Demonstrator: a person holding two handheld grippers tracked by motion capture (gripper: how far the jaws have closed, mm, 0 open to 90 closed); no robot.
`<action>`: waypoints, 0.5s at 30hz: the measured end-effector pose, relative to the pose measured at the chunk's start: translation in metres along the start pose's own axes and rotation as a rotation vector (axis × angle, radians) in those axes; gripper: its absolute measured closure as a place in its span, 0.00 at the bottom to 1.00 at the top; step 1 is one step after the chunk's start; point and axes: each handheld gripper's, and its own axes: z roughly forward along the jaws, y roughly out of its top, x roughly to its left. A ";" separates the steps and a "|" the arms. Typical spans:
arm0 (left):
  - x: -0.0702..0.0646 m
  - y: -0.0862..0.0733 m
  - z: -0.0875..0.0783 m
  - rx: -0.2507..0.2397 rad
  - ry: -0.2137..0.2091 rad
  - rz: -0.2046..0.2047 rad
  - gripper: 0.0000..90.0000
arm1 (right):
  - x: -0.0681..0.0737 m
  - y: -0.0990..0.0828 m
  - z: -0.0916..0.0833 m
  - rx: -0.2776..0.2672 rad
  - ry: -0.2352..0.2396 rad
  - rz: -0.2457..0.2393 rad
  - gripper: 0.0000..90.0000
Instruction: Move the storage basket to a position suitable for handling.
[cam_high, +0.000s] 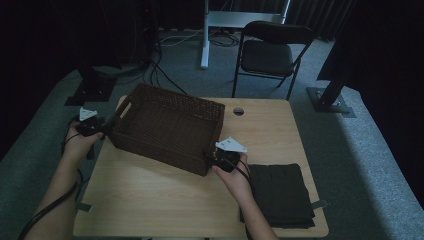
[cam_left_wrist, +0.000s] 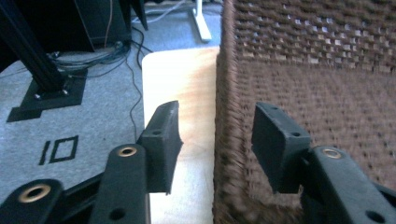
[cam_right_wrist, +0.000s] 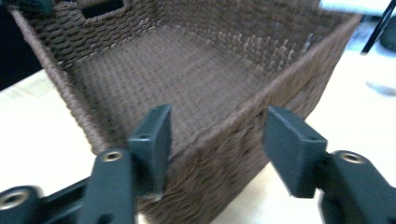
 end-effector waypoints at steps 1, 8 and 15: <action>0.001 0.000 0.001 -0.003 -0.010 -0.015 0.61 | 0.000 0.000 0.000 -0.002 0.003 0.002 0.50; -0.002 0.000 0.002 0.041 -0.026 -0.010 0.69 | 0.004 0.003 0.002 0.034 -0.016 0.044 0.56; -0.012 0.000 0.001 0.083 -0.024 -0.011 0.85 | 0.009 0.003 0.006 0.038 -0.060 0.088 0.64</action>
